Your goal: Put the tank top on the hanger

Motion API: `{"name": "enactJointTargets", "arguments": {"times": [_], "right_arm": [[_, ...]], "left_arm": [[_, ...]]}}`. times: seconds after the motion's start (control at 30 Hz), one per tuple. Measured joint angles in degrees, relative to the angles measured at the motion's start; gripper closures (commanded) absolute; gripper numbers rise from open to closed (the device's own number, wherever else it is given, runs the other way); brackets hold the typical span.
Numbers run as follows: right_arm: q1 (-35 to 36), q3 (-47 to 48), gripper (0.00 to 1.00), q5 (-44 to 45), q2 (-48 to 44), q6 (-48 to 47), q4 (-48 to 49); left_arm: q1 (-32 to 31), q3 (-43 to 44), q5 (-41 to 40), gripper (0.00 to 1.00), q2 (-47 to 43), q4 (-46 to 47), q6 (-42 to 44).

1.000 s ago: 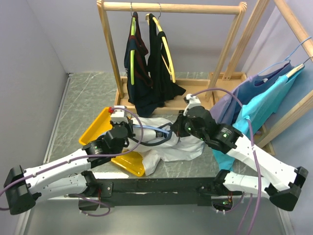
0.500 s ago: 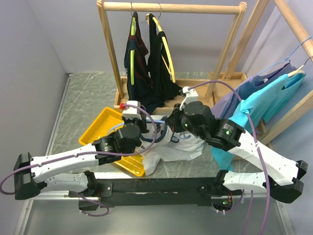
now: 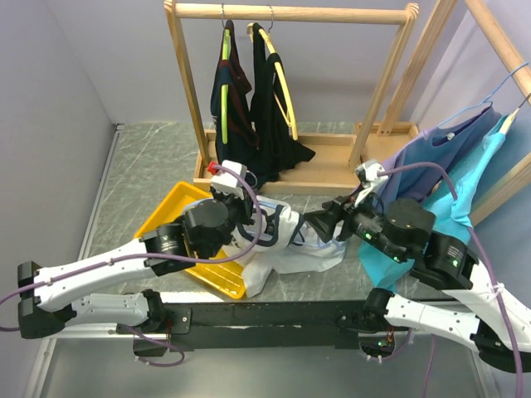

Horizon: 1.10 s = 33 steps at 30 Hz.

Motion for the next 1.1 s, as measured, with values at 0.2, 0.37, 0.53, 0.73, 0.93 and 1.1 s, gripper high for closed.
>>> {"name": "enactJointTargets", "arguments": {"times": [0.2,0.37,0.53,0.73,0.93,1.1], "right_arm": [[0.0,0.0,0.34,-6.2,0.9,-5.2,0.5],[0.3,0.1,0.4,-9.3,3.2,-6.8,0.5],[1.2,-0.1,0.94,-9.3,4.3,-6.9,-0.1],[1.9,-3.5,1.0,-8.9,-0.3,-4.7,-0.5],[1.9,-8.2,1.0,-3.2,-4.9,-1.0,-1.6],[1.9,-9.2,1.0,-0.4,-7.7,1.2,-5.6]], "left_arm": [[0.0,7.4,8.6,0.99,-1.3,-5.2,3.4],[0.0,11.6,12.2,0.99,-0.1,-6.9,5.7],[0.0,12.6,13.5,0.99,2.7,-7.5,7.0],[0.0,12.7,14.8,0.42,4.2,-6.1,6.6],[0.0,14.6,15.5,0.12,4.1,-3.5,5.3],[0.0,15.0,17.4,0.09,1.7,-2.4,4.1]]}}
